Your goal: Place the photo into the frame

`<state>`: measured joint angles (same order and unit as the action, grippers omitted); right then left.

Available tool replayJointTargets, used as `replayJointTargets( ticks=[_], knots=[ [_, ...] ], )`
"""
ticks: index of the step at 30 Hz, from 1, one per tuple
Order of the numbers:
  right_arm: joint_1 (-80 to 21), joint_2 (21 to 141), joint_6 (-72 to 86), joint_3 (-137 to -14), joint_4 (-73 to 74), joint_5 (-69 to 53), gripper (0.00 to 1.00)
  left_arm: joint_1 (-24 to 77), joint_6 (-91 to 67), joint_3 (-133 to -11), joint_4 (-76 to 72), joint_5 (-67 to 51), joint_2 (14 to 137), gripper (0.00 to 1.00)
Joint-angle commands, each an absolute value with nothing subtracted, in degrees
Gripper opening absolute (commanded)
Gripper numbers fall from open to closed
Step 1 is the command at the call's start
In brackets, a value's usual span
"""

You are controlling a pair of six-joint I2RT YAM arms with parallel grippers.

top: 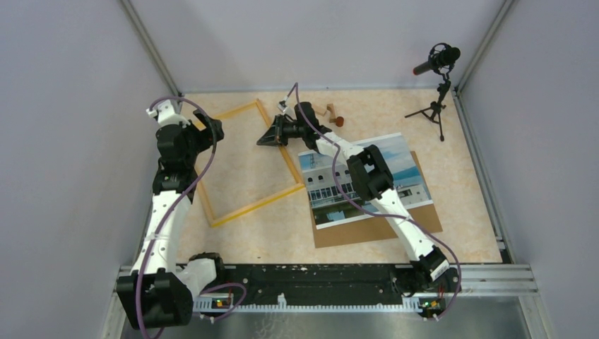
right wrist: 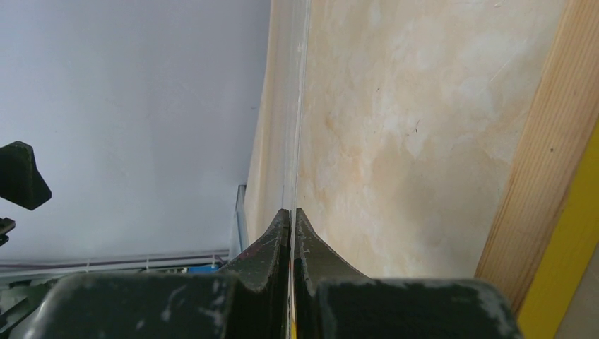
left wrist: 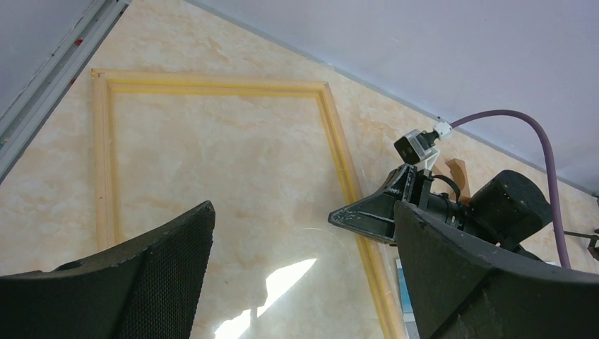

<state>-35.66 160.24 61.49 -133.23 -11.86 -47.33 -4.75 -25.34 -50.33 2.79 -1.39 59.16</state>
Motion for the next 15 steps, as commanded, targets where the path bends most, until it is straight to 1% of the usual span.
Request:
replayJointTargets(
  ticks=[1, 7, 15],
  knots=[
    [-34.9, 155.5, 60.2, -135.2, -13.3, -48.2, 0.00, -4.6, -24.8, -50.4, -1.1, -0.9, 59.1, 0.99],
    [-34.9, 154.2, 58.8, -133.5, -12.5, -48.0, 0.00, -4.5, -24.7, -50.4, -1.1, -1.0, 59.2, 0.99],
    [-34.8, 155.5, 59.7, -134.8, -12.8, -49.5, 0.00, -4.6, -24.7, -50.4, -1.1, -1.1, 59.2, 0.99]
  ],
)
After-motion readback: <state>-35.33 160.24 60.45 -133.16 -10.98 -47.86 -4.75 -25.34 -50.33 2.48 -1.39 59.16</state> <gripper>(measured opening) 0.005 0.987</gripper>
